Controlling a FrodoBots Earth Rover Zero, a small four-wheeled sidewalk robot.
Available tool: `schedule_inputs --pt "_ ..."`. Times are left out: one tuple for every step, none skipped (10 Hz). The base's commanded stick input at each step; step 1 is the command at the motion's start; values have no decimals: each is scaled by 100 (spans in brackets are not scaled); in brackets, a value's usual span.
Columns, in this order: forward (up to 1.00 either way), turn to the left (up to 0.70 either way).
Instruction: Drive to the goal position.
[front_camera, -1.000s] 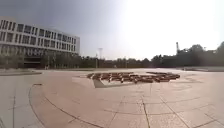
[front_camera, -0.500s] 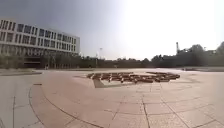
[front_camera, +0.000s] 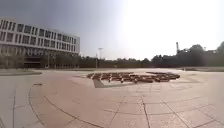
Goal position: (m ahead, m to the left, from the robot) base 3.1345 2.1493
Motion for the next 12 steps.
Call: schedule_inputs --pt "4 0" --pt "5 0" --pt "5 0" --pt "4 0" --pt "5 0" --pt "5 0" --pt "5 0" --pt "5 0" --pt "5 0" --pt "5 0" --pt "5 0" --pt "5 0"
